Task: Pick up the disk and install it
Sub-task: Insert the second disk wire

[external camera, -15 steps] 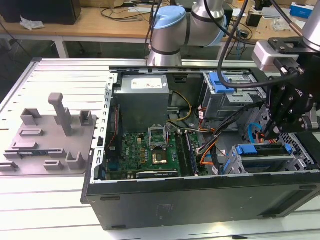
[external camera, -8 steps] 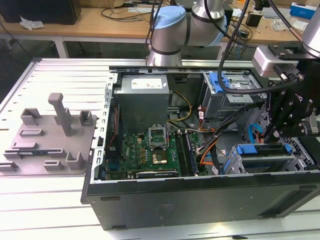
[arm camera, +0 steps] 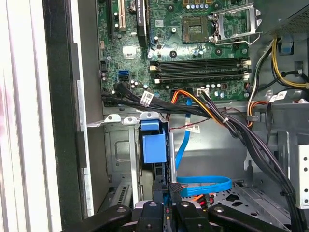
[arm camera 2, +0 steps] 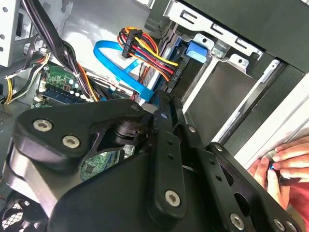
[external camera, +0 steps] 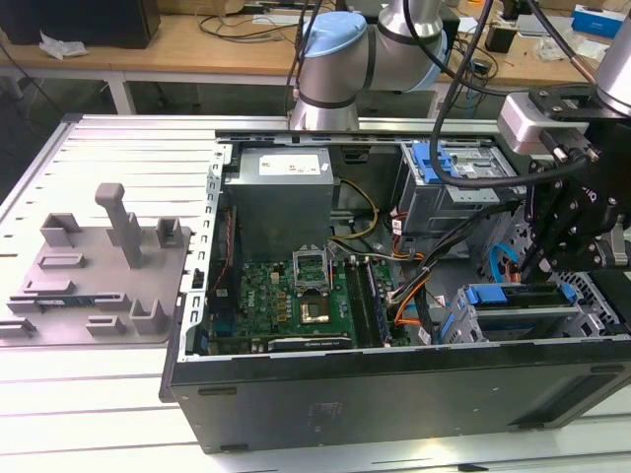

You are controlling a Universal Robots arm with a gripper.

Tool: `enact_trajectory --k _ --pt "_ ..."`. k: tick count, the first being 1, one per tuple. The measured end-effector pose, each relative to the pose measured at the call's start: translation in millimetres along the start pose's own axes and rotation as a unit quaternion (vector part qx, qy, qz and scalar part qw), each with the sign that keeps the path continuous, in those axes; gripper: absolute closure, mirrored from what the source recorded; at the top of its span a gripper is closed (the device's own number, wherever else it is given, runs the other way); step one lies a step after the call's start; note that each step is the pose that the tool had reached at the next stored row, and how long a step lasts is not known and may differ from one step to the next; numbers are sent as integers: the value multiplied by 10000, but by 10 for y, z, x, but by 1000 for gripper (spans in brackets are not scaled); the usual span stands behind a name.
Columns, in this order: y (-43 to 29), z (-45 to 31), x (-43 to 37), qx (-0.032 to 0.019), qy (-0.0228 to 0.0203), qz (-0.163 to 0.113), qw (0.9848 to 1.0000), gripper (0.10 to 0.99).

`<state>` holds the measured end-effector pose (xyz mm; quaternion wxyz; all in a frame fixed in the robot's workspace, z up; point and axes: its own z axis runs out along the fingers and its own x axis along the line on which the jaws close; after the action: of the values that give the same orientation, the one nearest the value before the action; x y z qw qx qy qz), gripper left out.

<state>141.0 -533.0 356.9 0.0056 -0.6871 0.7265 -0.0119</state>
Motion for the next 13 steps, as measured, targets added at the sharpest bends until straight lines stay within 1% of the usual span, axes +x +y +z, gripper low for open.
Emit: enact_trajectory --k 13 --pt "-19 38 -1 0 0 -1 10000 925"
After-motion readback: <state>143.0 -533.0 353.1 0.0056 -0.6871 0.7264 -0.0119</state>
